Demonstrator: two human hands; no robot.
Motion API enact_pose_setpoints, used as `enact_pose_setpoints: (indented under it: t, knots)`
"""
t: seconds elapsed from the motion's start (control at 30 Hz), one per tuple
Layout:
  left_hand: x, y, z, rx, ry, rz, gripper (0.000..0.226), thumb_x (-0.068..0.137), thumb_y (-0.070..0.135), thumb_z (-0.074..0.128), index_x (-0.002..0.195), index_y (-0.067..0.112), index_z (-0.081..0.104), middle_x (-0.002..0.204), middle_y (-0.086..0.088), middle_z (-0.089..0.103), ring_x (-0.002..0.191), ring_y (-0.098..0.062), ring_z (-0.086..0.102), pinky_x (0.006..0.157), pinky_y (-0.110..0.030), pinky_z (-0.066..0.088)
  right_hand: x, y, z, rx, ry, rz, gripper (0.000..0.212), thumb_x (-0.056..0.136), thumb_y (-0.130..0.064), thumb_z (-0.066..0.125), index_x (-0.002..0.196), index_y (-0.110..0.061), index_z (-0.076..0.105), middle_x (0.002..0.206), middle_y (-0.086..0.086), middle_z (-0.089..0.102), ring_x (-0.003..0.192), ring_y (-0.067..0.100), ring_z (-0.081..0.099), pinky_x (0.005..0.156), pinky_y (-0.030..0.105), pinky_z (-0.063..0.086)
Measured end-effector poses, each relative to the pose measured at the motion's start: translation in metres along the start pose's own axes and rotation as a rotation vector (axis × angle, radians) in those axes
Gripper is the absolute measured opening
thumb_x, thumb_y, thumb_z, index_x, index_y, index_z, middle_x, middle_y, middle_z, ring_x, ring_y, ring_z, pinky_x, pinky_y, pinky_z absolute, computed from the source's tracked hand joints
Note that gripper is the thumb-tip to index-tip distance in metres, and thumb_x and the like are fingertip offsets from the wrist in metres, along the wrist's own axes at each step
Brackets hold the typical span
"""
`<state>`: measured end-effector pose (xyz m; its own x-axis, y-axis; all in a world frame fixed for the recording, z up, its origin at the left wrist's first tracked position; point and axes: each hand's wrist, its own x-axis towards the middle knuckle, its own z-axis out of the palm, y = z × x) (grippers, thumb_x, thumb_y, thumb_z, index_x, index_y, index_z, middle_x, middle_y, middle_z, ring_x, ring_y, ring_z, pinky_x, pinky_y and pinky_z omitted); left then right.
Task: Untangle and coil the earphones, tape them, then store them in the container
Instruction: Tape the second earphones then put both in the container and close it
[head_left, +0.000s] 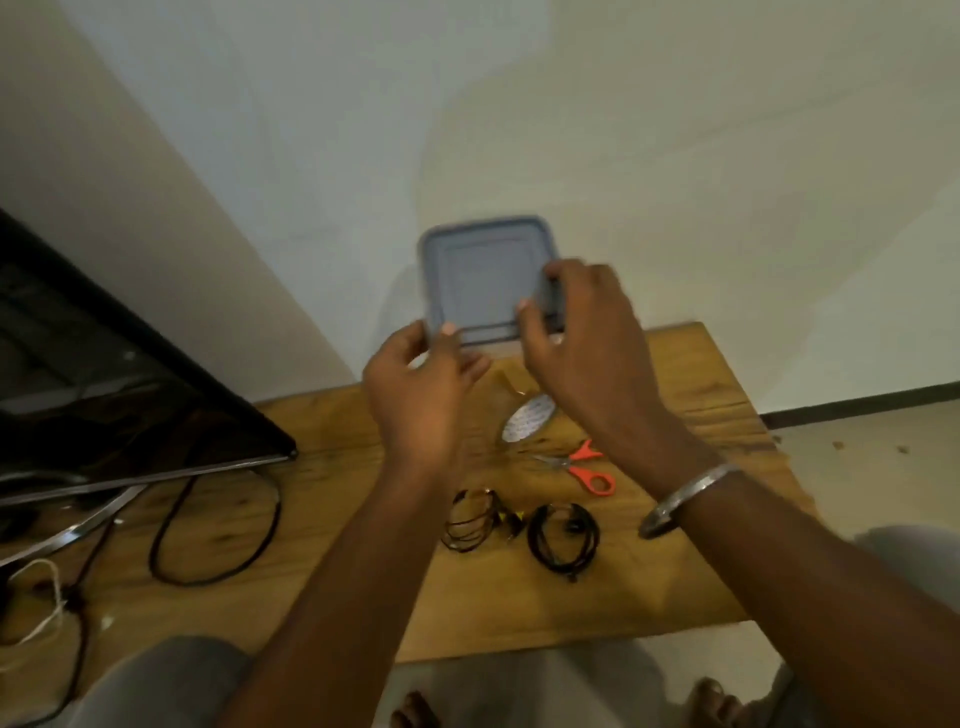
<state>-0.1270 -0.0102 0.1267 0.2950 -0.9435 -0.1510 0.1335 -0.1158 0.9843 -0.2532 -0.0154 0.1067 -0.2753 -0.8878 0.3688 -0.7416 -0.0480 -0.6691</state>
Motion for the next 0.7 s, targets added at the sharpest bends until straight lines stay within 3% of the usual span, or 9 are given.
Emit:
enact_pose_setpoints:
  t: [0.13,0.33,0.5,0.6,0.7]
  knots:
    - [0.016,-0.014,-0.081,-0.081,0.085,-0.186,0.007,0.098,0.006,0.060,0.104,0.007,0.063,0.097,-0.013,0.068,0.085,-0.021,0.072,0.074,-0.028,0.062,-0.034,-0.039,0.044,-0.090,-0.182,-0.170,0.043,0.099,-0.033,0.054,0.136,-0.011,0.050,0.135,0.013,0.050,0.118,0.029,0.052,0.085,0.040,0.053]
    - [0.043,-0.064,-0.130,-0.127,0.147,-0.397,0.008,0.096,-0.001,0.060,0.103,0.004,0.060,0.110,-0.016,0.066,0.091,-0.023,0.070,0.065,-0.024,0.062,-0.061,-0.050,0.104,-0.254,-0.429,-0.188,0.040,0.103,-0.026,0.047,0.140,-0.012,0.044,0.149,0.016,0.038,0.118,0.035,0.052,0.090,0.044,0.055]
    - [0.055,-0.088,-0.138,-0.100,0.178,-0.537,0.019,0.095,-0.001,0.061,0.114,-0.003,0.059,0.116,-0.022,0.064,0.090,-0.027,0.066,0.051,-0.021,0.058,-0.070,-0.050,0.131,-0.504,-0.572,-0.205,0.030,0.100,-0.023,0.049,0.127,-0.011,0.052,0.131,0.017,0.050,0.109,0.037,0.058,0.083,0.044,0.056]
    - [0.060,-0.099,-0.140,-0.059,0.206,-0.521,0.019,0.097,-0.001,0.057,0.115,-0.002,0.062,0.114,-0.023,0.065,0.090,-0.030,0.067,0.056,-0.029,0.059,-0.073,-0.051,0.135,-0.588,-0.635,-0.238,0.027,0.100,-0.022,0.048,0.125,-0.012,0.052,0.121,0.014,0.055,0.098,0.031,0.063,0.075,0.039,0.053]
    - [0.062,-0.099,-0.145,-0.115,0.214,-0.575,0.019,0.096,-0.004,0.049,0.105,-0.002,0.066,0.102,-0.021,0.071,0.082,-0.031,0.070,0.060,-0.036,0.059,-0.076,-0.058,0.138,-0.742,-0.650,-0.288,0.029,0.100,-0.023,0.048,0.125,-0.011,0.054,0.121,0.014,0.058,0.102,0.032,0.062,0.079,0.039,0.052]
